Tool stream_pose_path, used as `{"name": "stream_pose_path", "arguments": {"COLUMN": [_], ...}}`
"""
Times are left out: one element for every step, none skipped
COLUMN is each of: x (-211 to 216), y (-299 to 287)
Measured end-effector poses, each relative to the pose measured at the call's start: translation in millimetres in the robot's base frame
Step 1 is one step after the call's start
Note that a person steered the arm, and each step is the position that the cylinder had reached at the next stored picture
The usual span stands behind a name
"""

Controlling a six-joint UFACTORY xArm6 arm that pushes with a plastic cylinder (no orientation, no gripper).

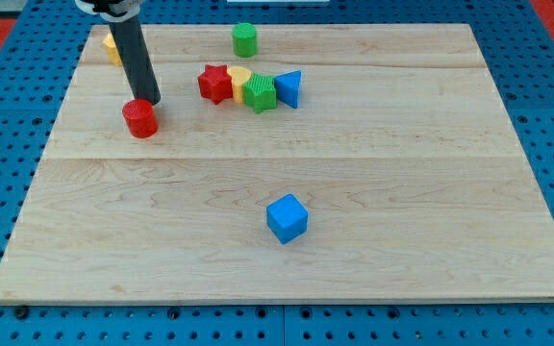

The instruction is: Place your arm at the bottom left side of red star

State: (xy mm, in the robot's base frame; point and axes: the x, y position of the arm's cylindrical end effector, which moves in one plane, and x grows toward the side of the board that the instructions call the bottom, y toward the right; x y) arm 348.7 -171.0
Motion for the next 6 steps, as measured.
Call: {"name": "stream_pose_path", "arguments": {"x": [35, 58, 47, 22, -4, -31], "y": [8, 60, 91, 64, 58, 68]}}
